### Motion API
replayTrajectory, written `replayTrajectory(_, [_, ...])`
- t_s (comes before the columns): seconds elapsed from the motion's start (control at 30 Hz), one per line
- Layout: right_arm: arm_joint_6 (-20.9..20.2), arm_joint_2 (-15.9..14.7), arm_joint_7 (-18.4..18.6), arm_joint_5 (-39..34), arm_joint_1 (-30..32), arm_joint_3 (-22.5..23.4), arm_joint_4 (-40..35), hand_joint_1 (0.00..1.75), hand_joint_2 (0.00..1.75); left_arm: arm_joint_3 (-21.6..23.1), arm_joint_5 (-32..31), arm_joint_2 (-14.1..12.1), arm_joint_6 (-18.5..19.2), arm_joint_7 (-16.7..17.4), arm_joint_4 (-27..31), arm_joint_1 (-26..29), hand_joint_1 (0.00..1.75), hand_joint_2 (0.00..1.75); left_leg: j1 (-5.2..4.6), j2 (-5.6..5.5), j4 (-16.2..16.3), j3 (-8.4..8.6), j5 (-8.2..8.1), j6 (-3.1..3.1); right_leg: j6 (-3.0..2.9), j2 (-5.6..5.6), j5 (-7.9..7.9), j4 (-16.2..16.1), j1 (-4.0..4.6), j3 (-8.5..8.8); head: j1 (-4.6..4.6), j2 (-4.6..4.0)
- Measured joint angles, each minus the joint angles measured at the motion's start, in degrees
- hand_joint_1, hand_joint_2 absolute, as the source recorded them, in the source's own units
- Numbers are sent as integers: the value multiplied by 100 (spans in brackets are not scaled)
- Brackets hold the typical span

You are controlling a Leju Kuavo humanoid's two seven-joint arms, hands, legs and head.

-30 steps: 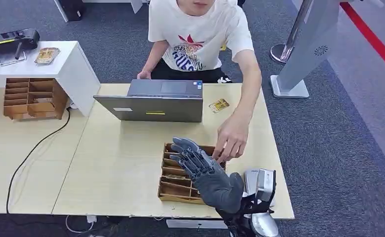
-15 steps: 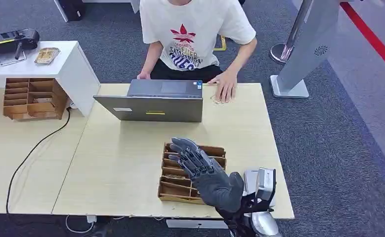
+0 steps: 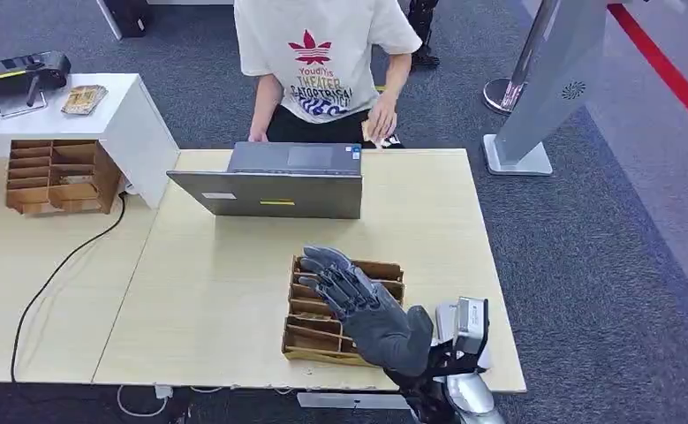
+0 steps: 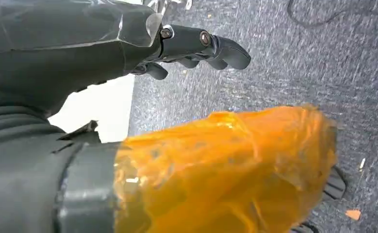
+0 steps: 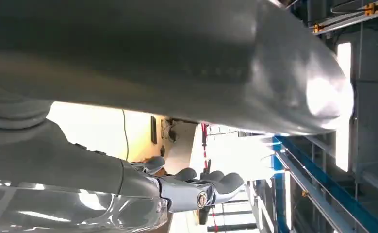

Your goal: Pass the card to the sensor for recognition and then transmit it.

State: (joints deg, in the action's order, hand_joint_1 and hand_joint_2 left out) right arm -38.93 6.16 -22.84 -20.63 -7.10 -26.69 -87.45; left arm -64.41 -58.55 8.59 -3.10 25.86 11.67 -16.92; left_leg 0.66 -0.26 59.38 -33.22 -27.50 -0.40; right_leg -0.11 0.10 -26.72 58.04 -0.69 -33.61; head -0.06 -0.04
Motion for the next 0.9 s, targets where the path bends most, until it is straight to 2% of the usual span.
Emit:
replayTrajectory(0.27, [0,0,-9,9,-68,0,74,0,0,-147,11,2,90,17,2,15,0,0,0,0,0,-1,0,0,0,0,0,0,0,1,2,0])
replayTrajectory(0.33, [329,0,-148,194,-57,13,62,0,0,-158,-56,78,-100,128,2,170,0,0,-2,2,0,6,-2,0,0,2,0,-1,-1,4,0,0])
replayTrajectory(0.37, [472,-26,-220,245,34,52,-17,0,0,-155,-103,144,-250,-53,2,324,0,0,-5,4,0,11,-10,10,3,7,-2,-2,-1,6,0,0])
replayTrajectory(0.43, [494,-153,-295,262,290,195,-265,0,0,-151,-237,219,-376,-504,2,710,0,0,-5,12,1,11,-17,10,8,17,-6,-7,-2,4,0,0])
replayTrajectory(0.47, [481,-210,-300,262,406,265,-363,0,0,-134,-341,236,-380,-617,0,883,0,0,-5,14,2,8,-21,14,11,17,-8,-11,-2,0,4,0])
replayTrajectory(0.57, [420,-273,-291,334,666,433,-630,0,0,7,-807,280,-293,-581,0,1174,0,0,-5,6,2,-4,-28,26,21,7,-16,-16,-2,-4,2,0])
replayTrajectory(0.67, [422,-289,-289,396,804,538,-782,0,0,294,-1254,282,-188,-479,0,1215,0,0,-4,5,0,-4,-29,25,19,2,-15,-16,-2,0,0,0])
replayTrajectory(0.9, [393,-328,-291,424,928,636,-924,0,0,526,-1167,282,98,-201,0,1257,0,0,-2,7,0,2,-21,22,12,5,-7,-13,-1,3,2,0])
